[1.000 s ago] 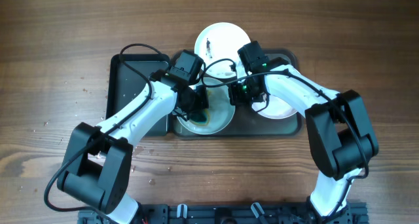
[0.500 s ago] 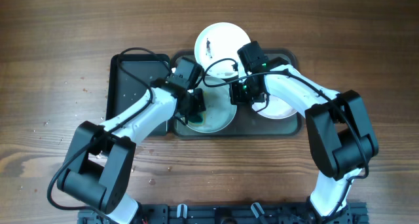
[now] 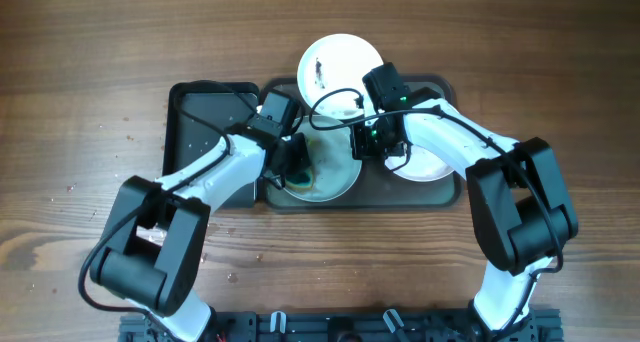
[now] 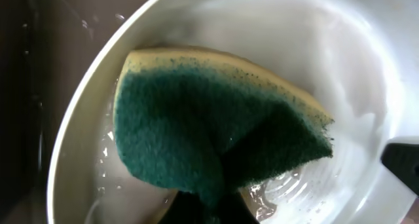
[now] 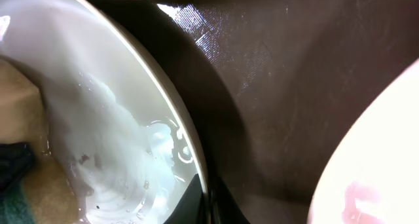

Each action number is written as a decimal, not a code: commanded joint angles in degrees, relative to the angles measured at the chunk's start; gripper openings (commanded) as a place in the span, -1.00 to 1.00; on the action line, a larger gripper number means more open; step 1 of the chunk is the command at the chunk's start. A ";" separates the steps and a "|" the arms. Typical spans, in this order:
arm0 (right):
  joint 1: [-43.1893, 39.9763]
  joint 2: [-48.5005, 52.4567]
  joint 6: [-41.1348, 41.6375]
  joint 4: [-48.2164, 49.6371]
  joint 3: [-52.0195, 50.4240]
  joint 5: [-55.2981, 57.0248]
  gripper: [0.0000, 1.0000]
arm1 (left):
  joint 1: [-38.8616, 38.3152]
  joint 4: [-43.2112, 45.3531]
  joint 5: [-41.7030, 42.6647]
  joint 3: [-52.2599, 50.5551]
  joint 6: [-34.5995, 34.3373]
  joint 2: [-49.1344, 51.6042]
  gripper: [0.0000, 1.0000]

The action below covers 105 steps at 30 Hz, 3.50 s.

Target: Clean dirty plates on tray and stack at the side

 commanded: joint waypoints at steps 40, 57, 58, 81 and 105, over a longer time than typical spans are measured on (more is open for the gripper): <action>-0.04 0.61 0.92 0.11 1.18 1.07 -0.91 | -0.28 2.47 6.36 1.33 4.24 -3.50 -0.92; -0.04 0.61 0.94 0.04 1.18 1.07 -0.91 | -9.66 5.73 -13.42 1.33 3.98 1.77 -0.92; -0.04 0.61 0.92 0.07 1.18 1.07 -0.91 | -9.66 6.27 -14.21 1.33 3.98 1.77 -0.92; -0.04 0.61 -0.04 -0.11 1.18 1.05 -0.91 | -4.61 12.39 -11.50 2.25 9.40 -9.07 -0.92; -0.04 0.61 -0.28 0.09 1.18 0.63 -0.91 | 6.51 4.90 18.88 1.31 27.21 1.99 -0.92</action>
